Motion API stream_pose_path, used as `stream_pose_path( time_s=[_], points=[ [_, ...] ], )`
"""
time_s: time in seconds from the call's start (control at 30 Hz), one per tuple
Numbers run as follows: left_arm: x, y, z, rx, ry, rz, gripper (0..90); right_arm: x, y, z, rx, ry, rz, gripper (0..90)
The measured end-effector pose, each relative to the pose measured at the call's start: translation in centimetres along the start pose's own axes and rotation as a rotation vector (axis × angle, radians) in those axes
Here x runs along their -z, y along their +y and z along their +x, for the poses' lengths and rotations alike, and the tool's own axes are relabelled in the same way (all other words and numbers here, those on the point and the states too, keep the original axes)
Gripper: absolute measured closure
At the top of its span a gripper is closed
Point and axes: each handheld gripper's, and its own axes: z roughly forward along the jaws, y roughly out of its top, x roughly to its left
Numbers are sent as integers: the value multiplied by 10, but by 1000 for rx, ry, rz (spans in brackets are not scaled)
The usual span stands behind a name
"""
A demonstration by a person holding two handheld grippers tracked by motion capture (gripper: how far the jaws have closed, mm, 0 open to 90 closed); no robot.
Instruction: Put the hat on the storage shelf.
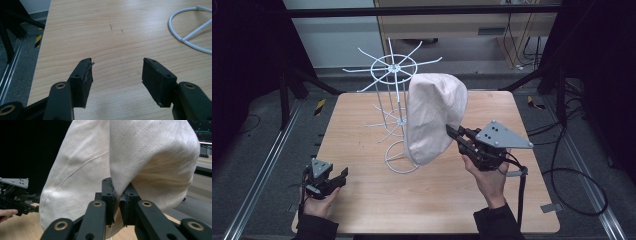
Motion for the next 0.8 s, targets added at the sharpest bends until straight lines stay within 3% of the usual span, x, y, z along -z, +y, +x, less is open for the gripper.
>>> stream_pose_path(
  time_s=[0.3, 0.33, 0.47, 0.67, 0.8],
  points=[
    [0, 0, 0, 0, 0, 1, 411, 0, -2, 2, -4, -20, 6, 670],
    [0, 0, 0, 0, 0, 0, 411, 2, -2, 2, -7, -38, -6, 586],
    [0, 0, 0, 0, 0, 1, 410, 9, -1, 0, -28, -53, -36, 451],
    [0, 0, 0, 1, 1, 1, 410, 23, -5, -6, -66, -68, -53, 285],
    [0, 0, 0, 1, 2, 2, 410, 30, -19, -14, -101, -72, -43, 203]
  ],
)
